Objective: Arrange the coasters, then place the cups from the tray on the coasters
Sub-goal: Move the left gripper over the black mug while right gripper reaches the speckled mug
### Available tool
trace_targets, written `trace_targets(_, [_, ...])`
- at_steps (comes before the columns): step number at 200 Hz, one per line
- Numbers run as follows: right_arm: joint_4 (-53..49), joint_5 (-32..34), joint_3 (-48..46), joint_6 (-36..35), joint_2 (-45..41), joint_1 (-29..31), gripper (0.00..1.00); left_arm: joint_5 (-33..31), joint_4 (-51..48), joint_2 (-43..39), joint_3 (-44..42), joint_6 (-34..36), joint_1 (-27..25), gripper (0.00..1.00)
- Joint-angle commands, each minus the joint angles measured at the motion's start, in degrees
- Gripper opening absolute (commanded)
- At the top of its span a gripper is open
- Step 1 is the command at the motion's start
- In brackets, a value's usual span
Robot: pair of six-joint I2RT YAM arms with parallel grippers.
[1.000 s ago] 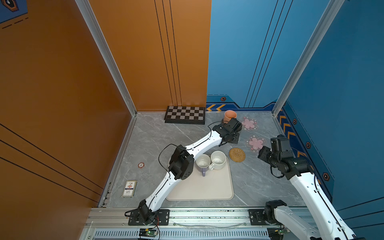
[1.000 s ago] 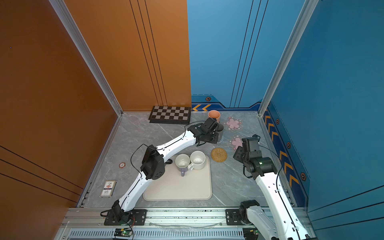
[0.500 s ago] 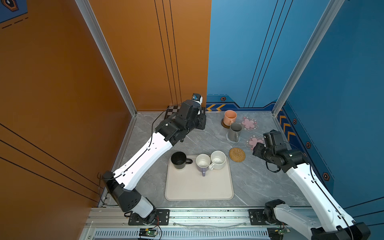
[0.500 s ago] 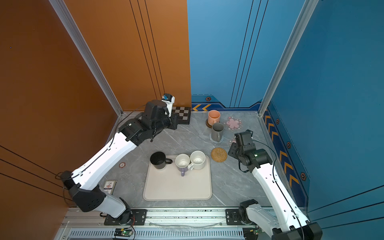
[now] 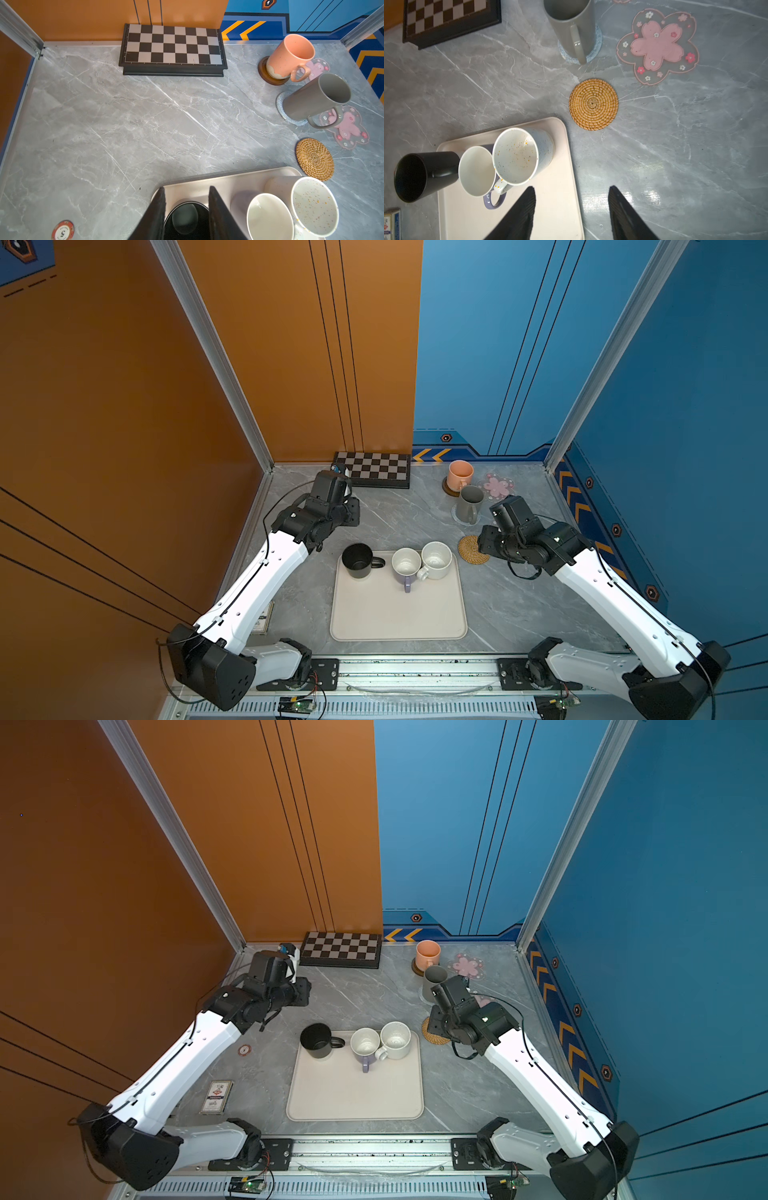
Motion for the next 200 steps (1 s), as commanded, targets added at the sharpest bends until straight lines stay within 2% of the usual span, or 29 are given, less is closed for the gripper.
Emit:
trace_targets(1, [-4.8, 0.4, -0.4, 2.1, -0.9, 3.6, 0.59, 8.4, -0.3, -0.7, -2.3, -2.4, 1.2, 0.35])
trace_targets(20, [-3.9, 0.9, -3.7, 6.0, -1.8, 6.6, 0.59, 8.1, -0.4, -1.1, -3.6, -3.0, 1.2, 0.35])
trace_targets(68, [3.7, 6.2, -11.7, 17.3, -2.9, 19.6, 0.58, 9.7, -0.6, -2.6, -3.7, -4.0, 1.1, 0.34])
trace_targets(115, [11.0, 12.5, -13.8, 24.7, 3.1, 30.2, 0.58, 8.7, -3.1, -4.6, -3.8, -5.1, -0.7, 0.34])
trace_targets(150, [16.9, 11.1, -12.4, 23.9, 11.3, 32.7, 0.55, 7.8, -6.2, -7.0, -4.6, -5.3, -2.6, 0.34])
trace_targets(200, [20.2, 11.2, -8.7, 22.4, 19.2, 32.9, 0.54, 7.0, -8.0, -11.8, -6.1, -6.5, -2.9, 0.34])
